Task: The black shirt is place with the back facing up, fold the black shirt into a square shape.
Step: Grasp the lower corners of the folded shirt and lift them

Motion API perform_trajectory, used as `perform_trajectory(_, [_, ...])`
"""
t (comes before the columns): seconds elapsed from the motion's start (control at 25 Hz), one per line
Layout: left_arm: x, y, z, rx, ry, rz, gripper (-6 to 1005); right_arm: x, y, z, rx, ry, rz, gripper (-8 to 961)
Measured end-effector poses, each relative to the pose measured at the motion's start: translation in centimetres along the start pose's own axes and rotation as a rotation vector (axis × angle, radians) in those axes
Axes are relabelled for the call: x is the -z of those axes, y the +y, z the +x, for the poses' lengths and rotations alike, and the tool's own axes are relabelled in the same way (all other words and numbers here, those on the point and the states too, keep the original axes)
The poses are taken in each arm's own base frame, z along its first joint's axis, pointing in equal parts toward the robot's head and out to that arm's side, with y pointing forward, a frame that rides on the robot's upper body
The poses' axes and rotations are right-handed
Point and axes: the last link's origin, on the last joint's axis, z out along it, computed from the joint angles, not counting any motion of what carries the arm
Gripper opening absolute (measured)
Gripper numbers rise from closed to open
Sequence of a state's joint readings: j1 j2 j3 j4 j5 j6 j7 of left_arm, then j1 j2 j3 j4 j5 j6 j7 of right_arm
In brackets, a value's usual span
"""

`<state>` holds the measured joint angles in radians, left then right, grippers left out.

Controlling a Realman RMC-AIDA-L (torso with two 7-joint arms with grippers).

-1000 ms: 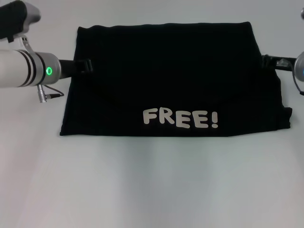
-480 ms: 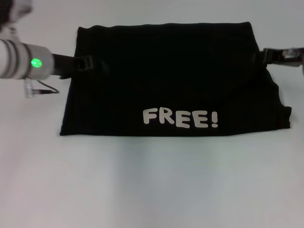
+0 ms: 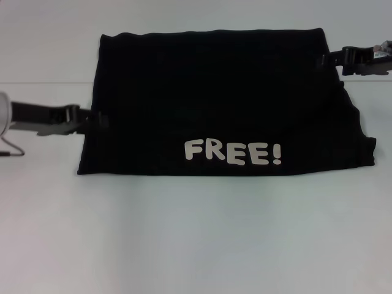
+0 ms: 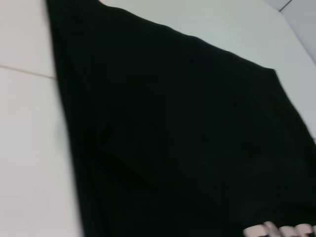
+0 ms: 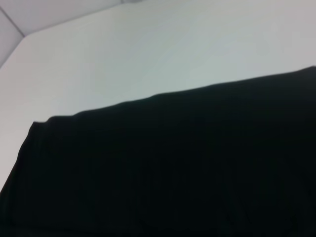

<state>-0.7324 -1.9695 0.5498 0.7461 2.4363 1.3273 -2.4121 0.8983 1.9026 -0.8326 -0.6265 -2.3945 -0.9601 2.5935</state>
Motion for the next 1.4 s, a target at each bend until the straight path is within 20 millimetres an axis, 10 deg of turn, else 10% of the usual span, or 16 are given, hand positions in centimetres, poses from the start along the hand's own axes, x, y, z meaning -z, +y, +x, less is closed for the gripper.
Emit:
perform_trajectory(0.72, [-2.2,-3.2,-3.4,0.092,0.018,0.120,631,0.3,-0.3,0.3,-0.015,0.021,0.006,753])
perform_trajectory(1.4, [-4.4,-1.8,-4.1,0.039,-0.039,0.109,593,0.2,-0.3,0.1,-0.014,0.009,0.009,752])
